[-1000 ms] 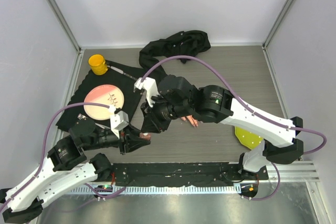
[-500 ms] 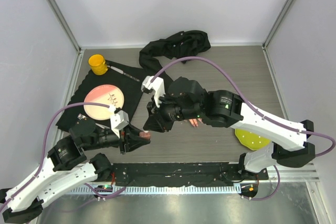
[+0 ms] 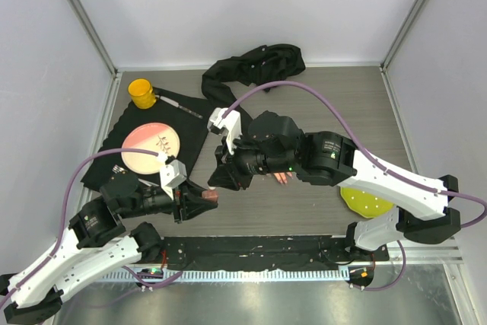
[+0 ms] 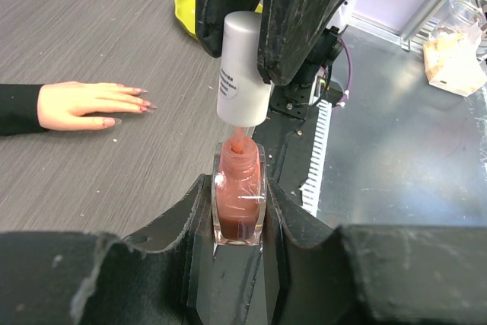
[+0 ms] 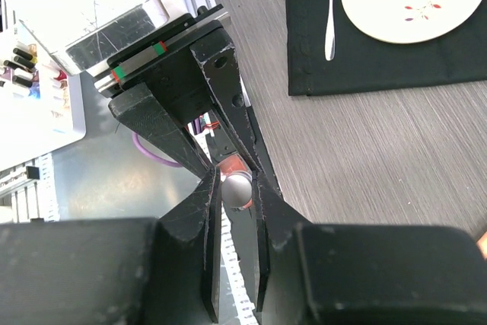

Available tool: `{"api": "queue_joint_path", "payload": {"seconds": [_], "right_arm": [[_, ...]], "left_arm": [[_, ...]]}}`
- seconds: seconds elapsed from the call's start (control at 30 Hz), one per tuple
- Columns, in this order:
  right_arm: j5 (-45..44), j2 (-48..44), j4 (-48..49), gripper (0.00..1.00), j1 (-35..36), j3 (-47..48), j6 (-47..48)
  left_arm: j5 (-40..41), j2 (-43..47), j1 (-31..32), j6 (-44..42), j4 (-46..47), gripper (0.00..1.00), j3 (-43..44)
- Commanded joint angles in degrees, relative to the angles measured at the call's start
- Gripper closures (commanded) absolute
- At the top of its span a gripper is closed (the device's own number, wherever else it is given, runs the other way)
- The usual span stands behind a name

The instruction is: Paint the nails

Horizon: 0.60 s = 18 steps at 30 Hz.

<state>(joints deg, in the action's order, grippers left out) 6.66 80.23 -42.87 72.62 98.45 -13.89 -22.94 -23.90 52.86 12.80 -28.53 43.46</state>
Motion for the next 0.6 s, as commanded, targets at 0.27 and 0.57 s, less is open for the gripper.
{"api": "queue_joint_path", "payload": {"seconds": [0.27,0.57], "right_arm": [[-2.7,-1.7,2.0,0.99,0.2,0.8,0.8],[-3.2,-1.9,1.9,0.99,0.2,1.2,0.7]], "left_arm": [[0.3,-0.1,0.0,-0.8,2.3,1.00,1.4],[0.2,-0.3,0.0,-0.8,2.3,1.00,1.4]]}}
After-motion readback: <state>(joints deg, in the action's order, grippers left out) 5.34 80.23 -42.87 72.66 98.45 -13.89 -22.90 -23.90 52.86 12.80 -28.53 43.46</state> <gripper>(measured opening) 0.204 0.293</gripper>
